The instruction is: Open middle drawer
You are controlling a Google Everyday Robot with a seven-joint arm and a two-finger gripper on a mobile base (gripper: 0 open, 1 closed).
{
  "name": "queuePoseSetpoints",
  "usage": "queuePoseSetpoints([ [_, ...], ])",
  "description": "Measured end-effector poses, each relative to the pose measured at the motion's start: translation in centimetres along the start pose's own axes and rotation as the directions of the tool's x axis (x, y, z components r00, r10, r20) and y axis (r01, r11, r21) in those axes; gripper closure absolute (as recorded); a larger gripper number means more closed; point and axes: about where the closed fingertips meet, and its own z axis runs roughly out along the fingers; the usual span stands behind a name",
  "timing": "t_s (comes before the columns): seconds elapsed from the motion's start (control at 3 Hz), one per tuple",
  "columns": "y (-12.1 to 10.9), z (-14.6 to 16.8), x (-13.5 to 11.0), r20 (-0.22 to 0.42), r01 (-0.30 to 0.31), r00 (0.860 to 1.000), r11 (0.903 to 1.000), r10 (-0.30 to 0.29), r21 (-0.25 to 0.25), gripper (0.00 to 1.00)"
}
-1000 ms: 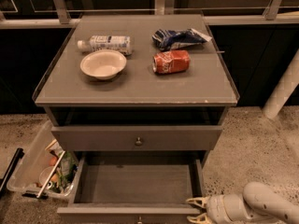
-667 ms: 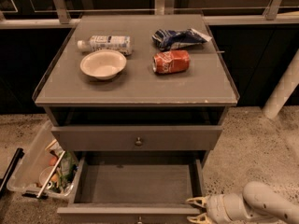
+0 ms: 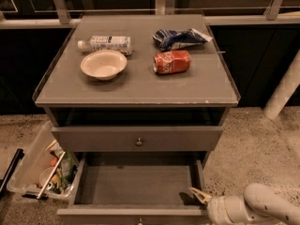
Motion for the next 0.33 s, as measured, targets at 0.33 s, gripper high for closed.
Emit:
queuePoseSetpoints([
  [0.33, 0.00, 0.00, 0.00, 0.000, 0.000, 1.000, 1.0000, 0.000, 0.000, 0.00],
])
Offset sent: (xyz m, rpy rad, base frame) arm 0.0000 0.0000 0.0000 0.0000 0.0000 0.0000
